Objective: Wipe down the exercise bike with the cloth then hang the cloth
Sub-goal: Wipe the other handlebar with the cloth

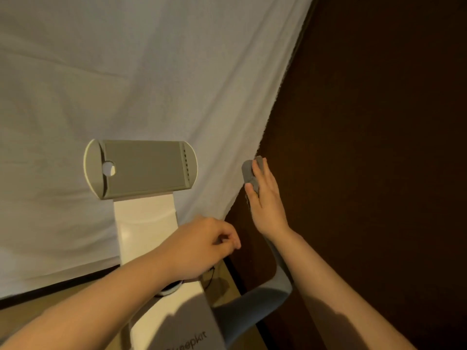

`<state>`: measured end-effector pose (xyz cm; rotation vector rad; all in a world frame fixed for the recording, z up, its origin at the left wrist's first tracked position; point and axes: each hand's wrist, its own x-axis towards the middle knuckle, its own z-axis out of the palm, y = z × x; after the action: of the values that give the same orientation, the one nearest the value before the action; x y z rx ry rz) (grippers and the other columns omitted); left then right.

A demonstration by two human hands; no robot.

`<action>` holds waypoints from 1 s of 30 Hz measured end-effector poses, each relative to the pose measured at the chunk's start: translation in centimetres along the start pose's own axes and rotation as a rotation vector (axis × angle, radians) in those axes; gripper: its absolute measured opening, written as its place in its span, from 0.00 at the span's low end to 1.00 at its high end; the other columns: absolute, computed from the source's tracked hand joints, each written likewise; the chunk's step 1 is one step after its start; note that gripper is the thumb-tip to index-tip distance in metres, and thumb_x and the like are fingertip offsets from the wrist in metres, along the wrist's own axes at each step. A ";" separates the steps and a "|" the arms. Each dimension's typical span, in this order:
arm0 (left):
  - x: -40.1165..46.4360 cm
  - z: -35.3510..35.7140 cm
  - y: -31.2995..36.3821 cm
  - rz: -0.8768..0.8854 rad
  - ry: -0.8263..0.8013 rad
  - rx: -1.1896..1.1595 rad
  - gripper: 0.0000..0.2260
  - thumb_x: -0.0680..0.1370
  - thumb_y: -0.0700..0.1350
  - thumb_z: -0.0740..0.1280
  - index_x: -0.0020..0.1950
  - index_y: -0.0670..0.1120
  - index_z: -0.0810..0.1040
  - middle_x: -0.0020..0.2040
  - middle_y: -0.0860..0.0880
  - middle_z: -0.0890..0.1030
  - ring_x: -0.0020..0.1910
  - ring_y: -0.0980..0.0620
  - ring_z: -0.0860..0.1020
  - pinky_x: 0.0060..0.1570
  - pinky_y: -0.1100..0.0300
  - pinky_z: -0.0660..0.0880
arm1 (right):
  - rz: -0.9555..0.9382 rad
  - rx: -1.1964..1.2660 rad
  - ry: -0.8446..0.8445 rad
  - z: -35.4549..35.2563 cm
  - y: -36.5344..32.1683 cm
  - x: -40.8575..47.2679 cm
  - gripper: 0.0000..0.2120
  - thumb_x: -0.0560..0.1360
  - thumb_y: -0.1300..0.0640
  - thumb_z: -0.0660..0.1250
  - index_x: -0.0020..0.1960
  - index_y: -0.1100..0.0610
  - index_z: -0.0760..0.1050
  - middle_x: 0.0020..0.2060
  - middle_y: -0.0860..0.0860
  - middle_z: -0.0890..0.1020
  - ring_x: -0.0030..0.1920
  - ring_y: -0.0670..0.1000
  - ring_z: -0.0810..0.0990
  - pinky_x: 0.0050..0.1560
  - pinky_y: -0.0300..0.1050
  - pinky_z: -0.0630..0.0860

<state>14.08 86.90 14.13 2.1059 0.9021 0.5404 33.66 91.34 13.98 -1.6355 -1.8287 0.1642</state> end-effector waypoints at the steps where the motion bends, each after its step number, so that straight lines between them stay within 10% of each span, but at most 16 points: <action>1: 0.0 0.0 0.1 0.005 -0.005 0.007 0.07 0.80 0.48 0.64 0.49 0.59 0.81 0.42 0.58 0.81 0.42 0.62 0.78 0.48 0.62 0.76 | -0.048 -0.040 -0.008 -0.2 0.1 0.2 0.26 0.83 0.50 0.52 0.79 0.48 0.47 0.77 0.42 0.46 0.76 0.41 0.42 0.74 0.37 0.44; 7: 0.1 -0.1 0.2 -0.036 -0.034 -0.023 0.08 0.80 0.49 0.63 0.50 0.57 0.82 0.42 0.57 0.82 0.43 0.61 0.79 0.48 0.60 0.77 | -0.123 -0.240 -0.099 -0.9 0.4 5.6 0.17 0.81 0.47 0.59 0.67 0.50 0.73 0.69 0.49 0.69 0.68 0.52 0.67 0.62 0.39 0.64; 11: -0.1 -0.1 0.3 -0.029 -0.034 -0.001 0.08 0.80 0.49 0.63 0.51 0.57 0.82 0.42 0.59 0.82 0.43 0.62 0.79 0.50 0.58 0.77 | 0.375 0.225 0.193 -0.3 -1.1 5.1 0.20 0.82 0.44 0.54 0.65 0.55 0.73 0.59 0.52 0.77 0.61 0.54 0.75 0.53 0.39 0.66; 13: -0.2 -0.1 0.3 -0.018 -0.025 0.001 0.07 0.80 0.49 0.64 0.50 0.57 0.82 0.42 0.61 0.81 0.43 0.63 0.79 0.50 0.59 0.77 | 0.458 0.033 0.335 1.1 -1.9 3.8 0.21 0.82 0.43 0.52 0.69 0.52 0.69 0.64 0.52 0.74 0.63 0.55 0.73 0.55 0.46 0.69; 17: 0.0 0.0 0.2 -0.014 -0.034 0.023 0.08 0.80 0.49 0.63 0.51 0.57 0.82 0.43 0.61 0.81 0.44 0.63 0.78 0.48 0.62 0.76 | 0.072 -0.414 0.185 2.5 -1.4 3.2 0.20 0.82 0.46 0.54 0.73 0.46 0.65 0.71 0.48 0.65 0.67 0.53 0.63 0.53 0.47 0.72; 22: 0.0 0.0 0.1 -0.019 -0.031 0.030 0.08 0.80 0.49 0.63 0.50 0.59 0.81 0.41 0.63 0.80 0.44 0.64 0.78 0.44 0.68 0.73 | 0.327 0.234 0.069 -0.6 -0.3 5.7 0.18 0.82 0.44 0.53 0.66 0.51 0.70 0.61 0.51 0.76 0.61 0.52 0.75 0.53 0.42 0.67; 30: 0.2 0.1 0.1 -0.009 -0.047 0.030 0.08 0.81 0.50 0.63 0.52 0.57 0.82 0.45 0.60 0.82 0.45 0.64 0.78 0.48 0.64 0.76 | -0.155 -0.440 0.135 0.9 0.3 5.7 0.15 0.81 0.52 0.61 0.65 0.55 0.75 0.66 0.52 0.75 0.65 0.57 0.70 0.67 0.50 0.66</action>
<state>14.30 86.92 14.14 2.1319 0.8973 0.4733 33.52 96.97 15.37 -1.7290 -1.9695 -0.4354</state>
